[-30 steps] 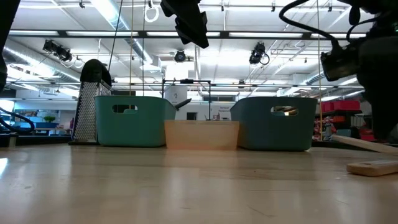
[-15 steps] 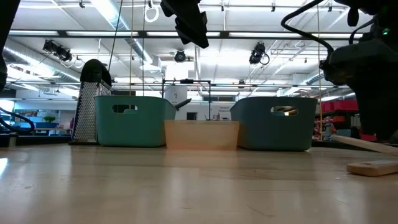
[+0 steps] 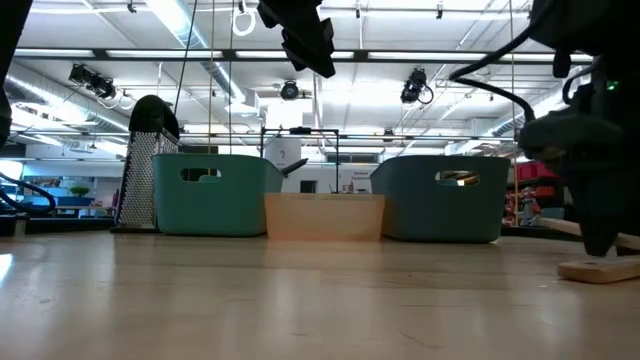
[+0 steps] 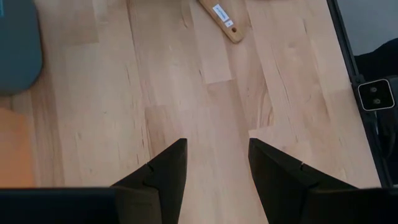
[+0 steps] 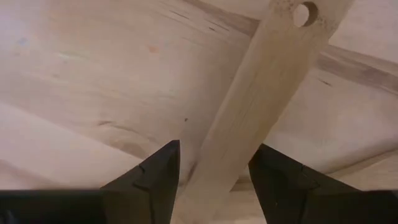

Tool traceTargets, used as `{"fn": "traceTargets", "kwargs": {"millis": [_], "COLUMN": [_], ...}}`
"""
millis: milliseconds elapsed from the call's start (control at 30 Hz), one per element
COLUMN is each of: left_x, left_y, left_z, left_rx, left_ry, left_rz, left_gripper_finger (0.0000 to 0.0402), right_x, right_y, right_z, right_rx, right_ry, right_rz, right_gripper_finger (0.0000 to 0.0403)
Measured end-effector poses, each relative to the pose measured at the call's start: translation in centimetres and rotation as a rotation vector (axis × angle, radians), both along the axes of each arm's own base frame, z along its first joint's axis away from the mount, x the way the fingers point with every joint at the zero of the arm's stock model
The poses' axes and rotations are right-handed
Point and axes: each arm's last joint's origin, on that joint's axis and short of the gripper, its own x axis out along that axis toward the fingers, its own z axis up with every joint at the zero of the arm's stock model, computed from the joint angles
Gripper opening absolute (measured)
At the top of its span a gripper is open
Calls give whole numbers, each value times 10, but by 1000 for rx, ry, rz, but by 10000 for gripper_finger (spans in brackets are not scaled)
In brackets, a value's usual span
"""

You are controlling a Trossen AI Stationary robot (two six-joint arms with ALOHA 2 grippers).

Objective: Pick & Place Kitchen Items
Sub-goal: Put the top wooden spatula into the green bin

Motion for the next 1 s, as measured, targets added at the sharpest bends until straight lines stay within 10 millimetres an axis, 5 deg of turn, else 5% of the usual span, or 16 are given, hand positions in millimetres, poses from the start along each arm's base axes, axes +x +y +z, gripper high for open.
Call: {"fn": "traceTargets", "kwargs": {"millis": [300, 533, 600, 1000], "left_x": [0, 0, 0, 0], "left_y": [0, 0, 0, 0], "left_z": [0, 0, 0, 0], "left_rx": [4, 9, 9, 8], "left_ry": [-2, -5, -5, -9], "left_rz": [-7, -15, -15, -14], "left_gripper_finger": [177, 177, 177, 177], "right_x": [4, 2, 2, 8], "right_y": [1, 0, 0, -1], "right_z": [-11, -12, -11, 20], "right_rx": [-31, -44, -44, -84], "right_ry": [38, 55, 52, -206], "right_rz": [39, 127, 160, 264], "right_gripper_finger": [193, 102, 103, 103]}}
